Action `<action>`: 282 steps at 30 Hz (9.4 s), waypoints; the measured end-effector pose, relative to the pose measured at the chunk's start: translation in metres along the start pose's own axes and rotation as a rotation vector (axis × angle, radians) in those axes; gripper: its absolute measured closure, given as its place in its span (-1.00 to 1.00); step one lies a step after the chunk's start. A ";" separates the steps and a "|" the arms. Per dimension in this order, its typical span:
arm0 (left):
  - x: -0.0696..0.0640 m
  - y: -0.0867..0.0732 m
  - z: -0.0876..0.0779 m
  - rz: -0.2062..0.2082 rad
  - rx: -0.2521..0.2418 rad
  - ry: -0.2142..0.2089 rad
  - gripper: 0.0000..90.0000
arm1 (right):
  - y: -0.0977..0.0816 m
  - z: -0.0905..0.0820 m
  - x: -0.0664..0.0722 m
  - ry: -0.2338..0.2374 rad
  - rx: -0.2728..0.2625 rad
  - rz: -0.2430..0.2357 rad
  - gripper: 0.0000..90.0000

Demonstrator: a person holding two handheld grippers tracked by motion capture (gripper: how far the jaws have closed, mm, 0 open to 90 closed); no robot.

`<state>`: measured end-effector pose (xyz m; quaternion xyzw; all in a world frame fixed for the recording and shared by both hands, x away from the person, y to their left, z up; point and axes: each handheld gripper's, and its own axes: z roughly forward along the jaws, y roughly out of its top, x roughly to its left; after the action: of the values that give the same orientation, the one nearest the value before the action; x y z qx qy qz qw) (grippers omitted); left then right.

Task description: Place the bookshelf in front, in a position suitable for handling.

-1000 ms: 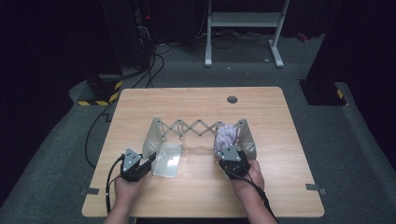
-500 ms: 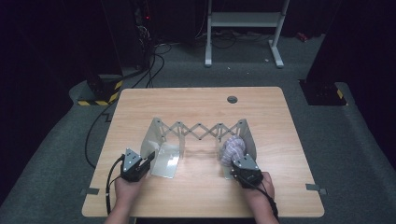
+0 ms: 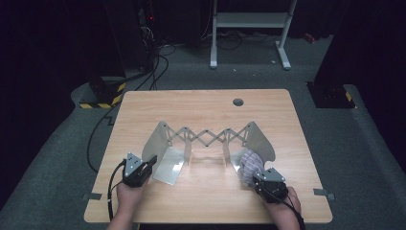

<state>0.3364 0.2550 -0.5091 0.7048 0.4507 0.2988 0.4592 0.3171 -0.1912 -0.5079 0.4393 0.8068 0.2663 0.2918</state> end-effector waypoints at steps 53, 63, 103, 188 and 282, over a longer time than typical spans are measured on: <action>0.001 0.002 0.006 0.012 0.005 0.019 0.89 | 0.046 0.046 0.030 -0.041 0.002 0.062 0.31; 0.003 0.001 0.006 -0.007 0.005 0.006 0.87 | 0.011 0.011 0.022 -0.034 0.004 0.044 0.31; -0.007 0.001 0.007 0.016 0.025 -0.033 0.86 | 0.000 0.017 -0.011 -0.071 -0.018 0.110 0.30; -0.058 0.003 0.014 0.163 0.036 -0.186 0.51 | 0.094 0.002 0.051 -0.058 -0.246 -0.037 0.31; -0.059 0.004 0.014 0.149 0.040 -0.170 0.56 | 0.096 0.024 0.077 0.022 -0.259 -0.073 0.31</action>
<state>0.3251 0.1950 -0.5116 0.7681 0.3625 0.2621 0.4582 0.3527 -0.0748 -0.4766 0.3655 0.7843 0.3621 0.3466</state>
